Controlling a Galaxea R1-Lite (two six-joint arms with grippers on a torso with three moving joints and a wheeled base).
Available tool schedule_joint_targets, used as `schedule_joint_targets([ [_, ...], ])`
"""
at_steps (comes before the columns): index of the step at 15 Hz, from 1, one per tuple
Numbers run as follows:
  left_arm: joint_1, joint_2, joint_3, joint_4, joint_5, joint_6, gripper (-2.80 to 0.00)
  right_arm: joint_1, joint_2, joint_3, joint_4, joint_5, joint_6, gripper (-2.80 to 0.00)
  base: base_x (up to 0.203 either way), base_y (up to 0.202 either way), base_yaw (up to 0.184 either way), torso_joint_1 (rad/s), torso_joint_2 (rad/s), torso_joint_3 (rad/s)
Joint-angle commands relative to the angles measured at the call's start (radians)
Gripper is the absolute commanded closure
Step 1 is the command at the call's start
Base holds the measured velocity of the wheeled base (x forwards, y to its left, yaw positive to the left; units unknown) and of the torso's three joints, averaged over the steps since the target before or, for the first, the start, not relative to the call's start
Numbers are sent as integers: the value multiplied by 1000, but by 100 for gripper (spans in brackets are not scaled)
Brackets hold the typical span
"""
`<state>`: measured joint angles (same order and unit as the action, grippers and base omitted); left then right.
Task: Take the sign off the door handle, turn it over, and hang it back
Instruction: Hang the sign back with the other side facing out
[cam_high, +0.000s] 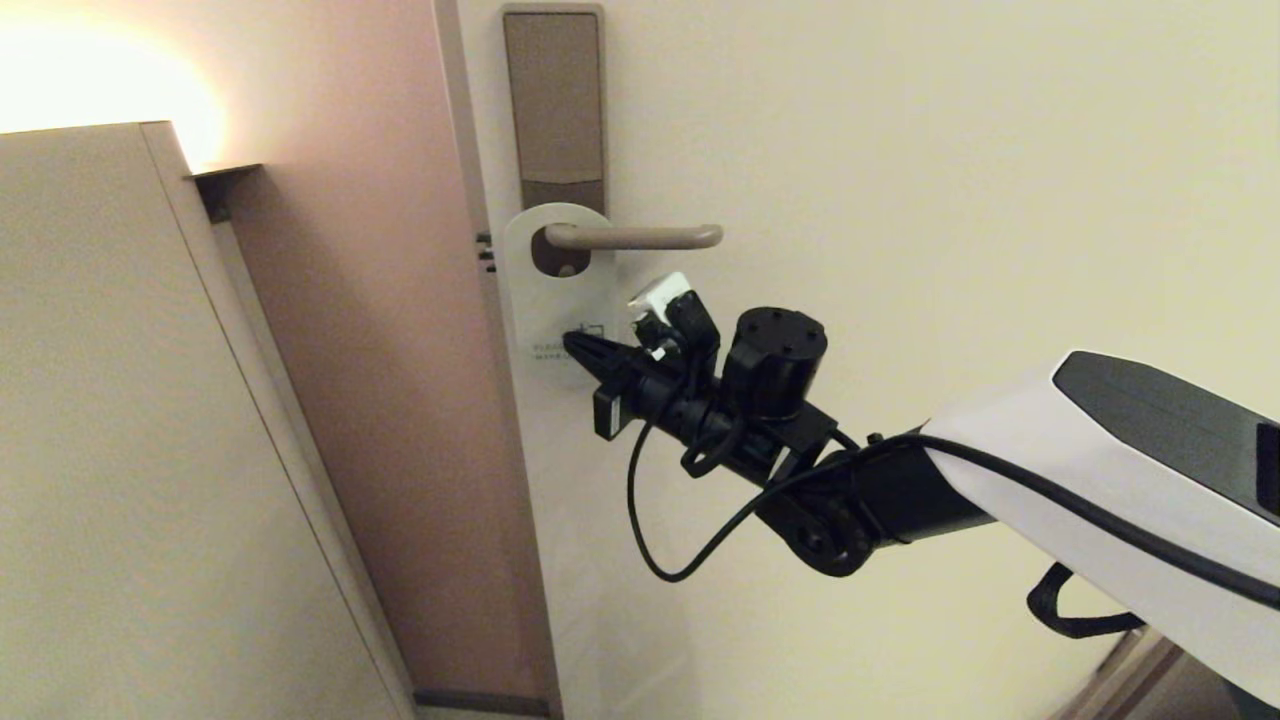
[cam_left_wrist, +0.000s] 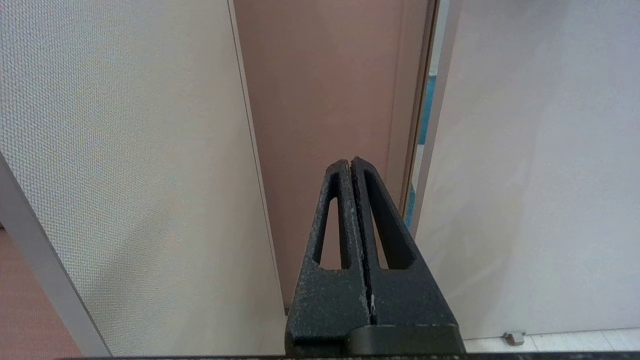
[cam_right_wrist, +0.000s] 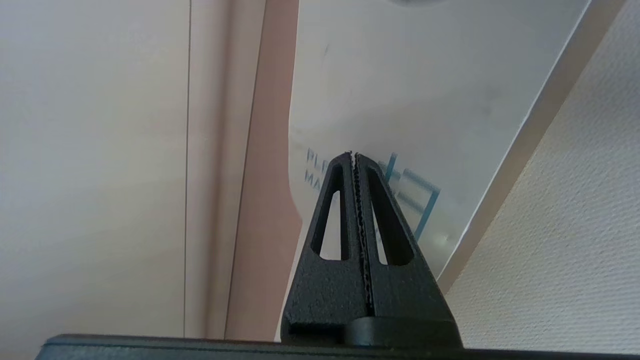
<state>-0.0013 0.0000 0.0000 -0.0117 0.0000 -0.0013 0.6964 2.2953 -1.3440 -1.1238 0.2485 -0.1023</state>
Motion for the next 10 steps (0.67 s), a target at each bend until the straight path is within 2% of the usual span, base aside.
schedule_joint_targets([
  [1, 0, 2, 0, -1, 0, 0, 0, 0, -29, 9, -7, 2, 0, 0, 0, 0, 0, 0, 0, 0],
  [5, 1, 2, 0, -1, 0, 0, 0, -4, -108, 99, -7, 7, 3, 0, 0, 0, 0, 0, 0, 0],
  [10, 1, 2, 0, -1, 1, 1, 0, -6, -225, 282, -7, 12, 7, 0, 0, 0, 0, 0, 0, 0],
])
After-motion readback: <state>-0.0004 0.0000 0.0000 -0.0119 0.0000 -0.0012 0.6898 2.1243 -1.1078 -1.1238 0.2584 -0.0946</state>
